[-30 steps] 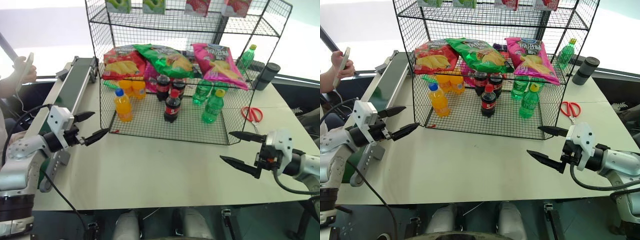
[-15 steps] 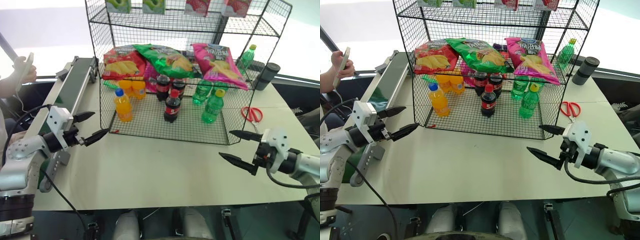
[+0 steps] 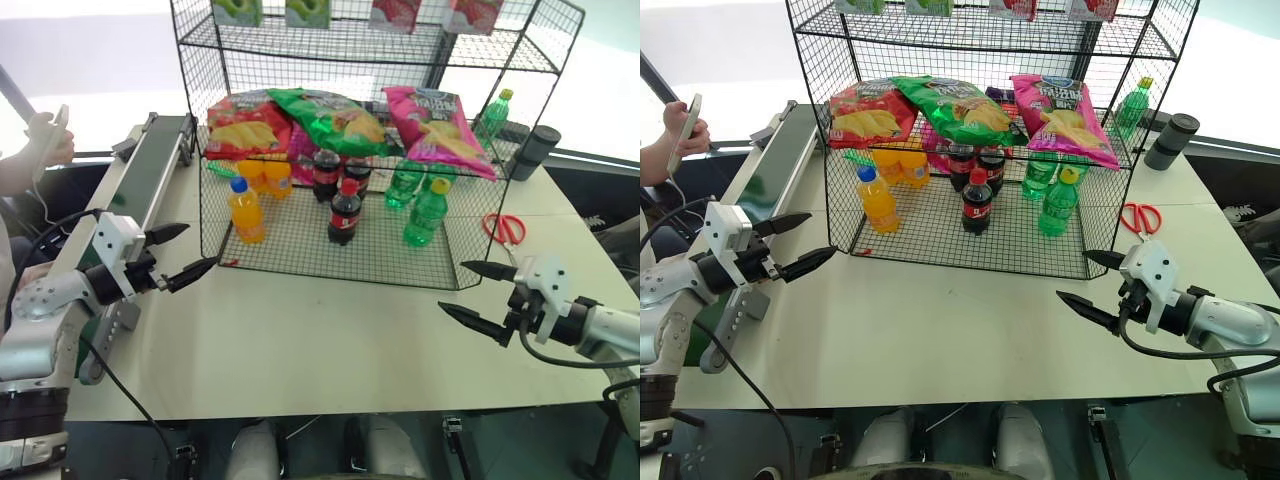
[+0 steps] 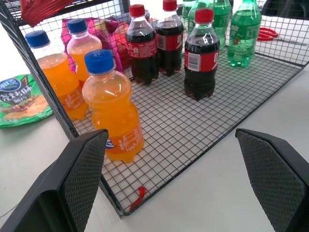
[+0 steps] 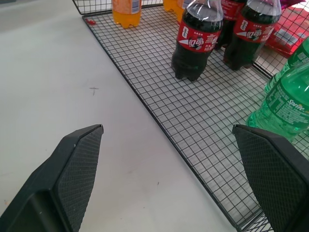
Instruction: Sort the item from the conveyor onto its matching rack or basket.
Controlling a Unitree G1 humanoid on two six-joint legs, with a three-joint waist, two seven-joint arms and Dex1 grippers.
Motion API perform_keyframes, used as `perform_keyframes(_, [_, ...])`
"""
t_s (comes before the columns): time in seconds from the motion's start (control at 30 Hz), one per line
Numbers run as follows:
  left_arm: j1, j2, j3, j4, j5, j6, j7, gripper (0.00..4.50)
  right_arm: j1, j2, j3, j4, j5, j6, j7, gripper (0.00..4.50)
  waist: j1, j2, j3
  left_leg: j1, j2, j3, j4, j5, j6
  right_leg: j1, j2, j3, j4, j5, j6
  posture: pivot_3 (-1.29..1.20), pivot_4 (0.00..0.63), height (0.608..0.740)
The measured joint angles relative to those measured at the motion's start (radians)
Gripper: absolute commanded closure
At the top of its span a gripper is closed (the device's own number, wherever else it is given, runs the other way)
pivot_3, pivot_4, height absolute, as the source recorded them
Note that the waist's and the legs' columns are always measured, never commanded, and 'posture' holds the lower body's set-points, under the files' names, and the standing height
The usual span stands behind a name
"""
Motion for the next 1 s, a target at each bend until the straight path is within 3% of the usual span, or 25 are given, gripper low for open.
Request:
perform_keyframes(0.77, [-0.034,-0.071,-0.031,0.078,0.028,-0.101,0.02,0.0,-0.084,0.005,0.026,0.051,0.009,-0.059,0.055,0.03,0.002,0.0,0.0,0.0,0.0,0.0,0.001,0.001,-0.001,0.0,0.0,0.0,0.001,0.0,0.0,0.0,0.15,0.726])
perform_keyframes(1.0, [-0.033,-0.052,-0.042,0.052,0.038,0.04,0.088,0.0,-0.065,0.006,0.038,0.043,0.011,-0.041,0.054,0.03,0.001,0.0,0.0,0.0,0.0,0.0,0.001,0.001,-0.001,0.0,0.0,0.0,0.001,0.0,0.0,0.0,0.15,0.726])
